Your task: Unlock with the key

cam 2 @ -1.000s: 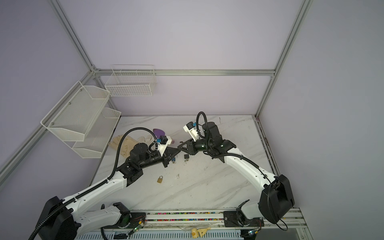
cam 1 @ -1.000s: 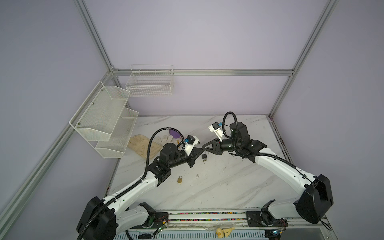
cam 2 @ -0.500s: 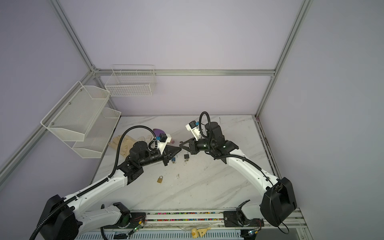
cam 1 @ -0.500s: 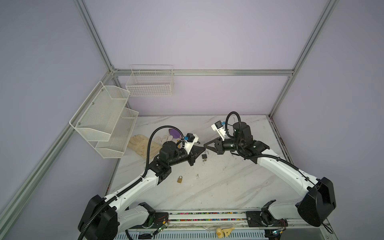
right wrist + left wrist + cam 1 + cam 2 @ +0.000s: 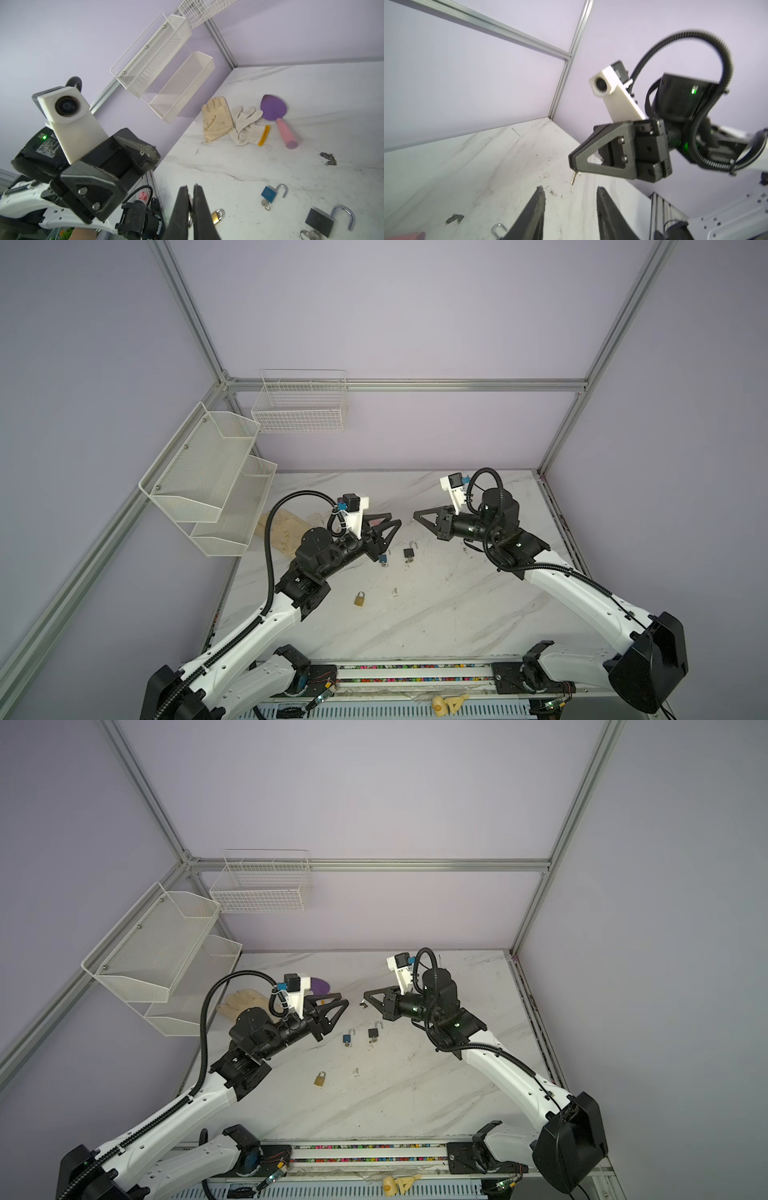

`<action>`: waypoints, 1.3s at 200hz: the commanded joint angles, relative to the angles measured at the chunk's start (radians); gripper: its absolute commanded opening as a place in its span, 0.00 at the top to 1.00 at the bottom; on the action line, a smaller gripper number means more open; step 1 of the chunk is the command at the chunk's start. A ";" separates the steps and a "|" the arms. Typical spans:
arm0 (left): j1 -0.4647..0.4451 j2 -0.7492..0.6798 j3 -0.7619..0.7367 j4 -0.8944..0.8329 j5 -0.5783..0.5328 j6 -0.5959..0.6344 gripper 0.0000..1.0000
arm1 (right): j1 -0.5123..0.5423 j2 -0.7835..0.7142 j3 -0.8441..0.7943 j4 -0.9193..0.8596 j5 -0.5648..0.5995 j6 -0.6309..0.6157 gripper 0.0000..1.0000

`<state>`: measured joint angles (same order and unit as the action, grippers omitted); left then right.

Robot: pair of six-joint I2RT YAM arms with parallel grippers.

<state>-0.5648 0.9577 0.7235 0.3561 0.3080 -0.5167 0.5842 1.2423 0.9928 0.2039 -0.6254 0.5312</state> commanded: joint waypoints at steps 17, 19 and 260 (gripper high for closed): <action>0.002 0.012 -0.069 0.199 -0.151 -0.429 0.57 | 0.031 -0.029 -0.109 0.347 0.138 0.207 1.00; 0.000 0.015 -0.071 0.205 -0.157 -0.444 0.58 | 0.035 -0.030 -0.113 0.358 0.145 0.213 1.00; -0.124 0.171 -0.086 0.484 -0.337 -0.655 0.71 | 0.252 0.082 -0.115 0.627 0.482 0.412 1.00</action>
<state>-0.6834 1.1294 0.6559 0.7879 -0.0311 -1.1709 0.8307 1.3170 0.8604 0.7815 -0.1665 0.9195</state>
